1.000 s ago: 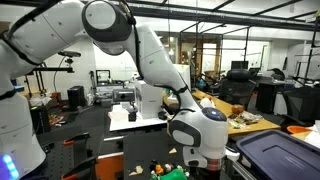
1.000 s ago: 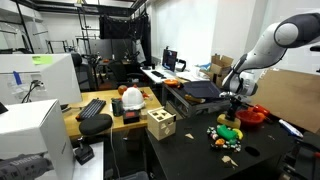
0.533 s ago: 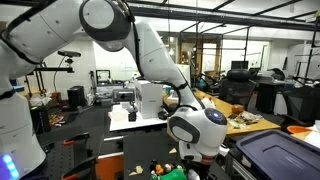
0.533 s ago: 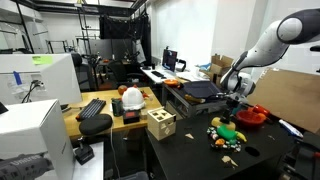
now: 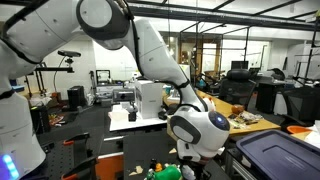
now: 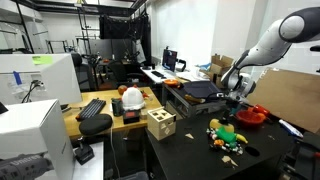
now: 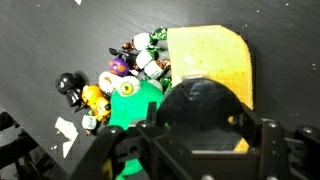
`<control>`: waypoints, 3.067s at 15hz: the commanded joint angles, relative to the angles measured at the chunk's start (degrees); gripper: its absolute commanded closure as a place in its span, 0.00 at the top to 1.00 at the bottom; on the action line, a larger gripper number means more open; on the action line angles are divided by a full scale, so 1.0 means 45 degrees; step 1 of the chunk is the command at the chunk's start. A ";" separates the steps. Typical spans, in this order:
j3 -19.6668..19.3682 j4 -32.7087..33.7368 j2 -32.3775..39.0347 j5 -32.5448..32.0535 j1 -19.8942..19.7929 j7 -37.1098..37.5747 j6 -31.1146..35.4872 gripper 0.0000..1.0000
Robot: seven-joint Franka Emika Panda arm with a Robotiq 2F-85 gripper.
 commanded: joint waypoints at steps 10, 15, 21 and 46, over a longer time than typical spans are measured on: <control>-0.0412 -0.1725 -0.1504 -0.2069 0.2915 -0.1892 0.4528 0.52; -0.0726 -0.1411 -0.1329 -0.4494 0.3730 -0.2490 0.5127 0.52; -0.0155 -0.1377 -0.1249 -0.6365 0.3647 -0.4997 0.5200 0.52; 0.1553 0.0210 0.0072 -0.7278 0.6256 -1.3561 -0.1876 0.52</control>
